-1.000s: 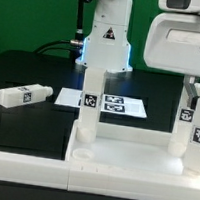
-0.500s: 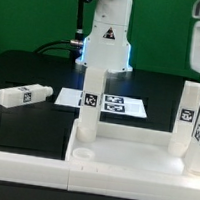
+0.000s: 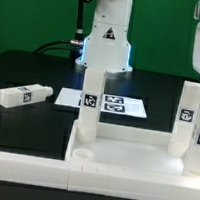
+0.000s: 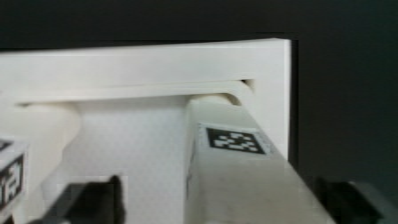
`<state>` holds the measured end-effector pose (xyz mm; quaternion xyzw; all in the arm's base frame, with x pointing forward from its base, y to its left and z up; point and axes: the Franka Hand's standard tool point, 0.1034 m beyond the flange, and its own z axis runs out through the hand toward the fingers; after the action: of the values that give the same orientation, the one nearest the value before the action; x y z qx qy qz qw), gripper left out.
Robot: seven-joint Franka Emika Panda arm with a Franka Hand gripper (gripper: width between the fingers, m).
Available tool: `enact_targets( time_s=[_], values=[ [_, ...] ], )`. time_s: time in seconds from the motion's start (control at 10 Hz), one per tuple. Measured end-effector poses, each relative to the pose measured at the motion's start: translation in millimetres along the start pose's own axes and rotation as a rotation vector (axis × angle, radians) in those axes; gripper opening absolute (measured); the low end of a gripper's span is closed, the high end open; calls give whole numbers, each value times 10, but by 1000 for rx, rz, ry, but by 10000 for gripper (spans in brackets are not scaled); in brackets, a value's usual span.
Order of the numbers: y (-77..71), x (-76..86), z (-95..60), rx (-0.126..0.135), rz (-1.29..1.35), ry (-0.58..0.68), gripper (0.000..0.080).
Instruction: Assemble desk
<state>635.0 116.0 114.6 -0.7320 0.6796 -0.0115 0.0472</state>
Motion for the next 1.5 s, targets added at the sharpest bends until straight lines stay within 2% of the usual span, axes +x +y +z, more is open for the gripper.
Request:
enact_targets(
  time_s=[0.1, 0.2, 0.3, 0.6, 0.7, 0.8, 0.9, 1.0, 1.1, 1.2, 1.3, 1.4, 1.5],
  values=[
    [0, 2, 9, 2, -213, 0, 624],
    [11, -20, 32, -1, -450, -6, 643],
    [30, -73, 42, -5, -500, -4, 643],
    [23, -36, 36, -8, -698, 4, 649],
    [-19, -10, -5, -27, -944, 49, 649],
    [-84, 9, -30, -12, -1158, 86, 649],
    [-130, 28, -23, 40, -1225, 131, 649],
    [-98, 29, -1, 36, -1184, 126, 649],
    [-109, 35, -8, 38, -1184, 128, 556],
    [-110, 36, -6, 39, -1180, 127, 556],
    [-108, 29, -2, 47, -1076, 121, 353],
    [-104, 54, 1, 48, -997, 119, 285],
    [-96, 63, 5, 48, -915, 116, 285]
  ],
)
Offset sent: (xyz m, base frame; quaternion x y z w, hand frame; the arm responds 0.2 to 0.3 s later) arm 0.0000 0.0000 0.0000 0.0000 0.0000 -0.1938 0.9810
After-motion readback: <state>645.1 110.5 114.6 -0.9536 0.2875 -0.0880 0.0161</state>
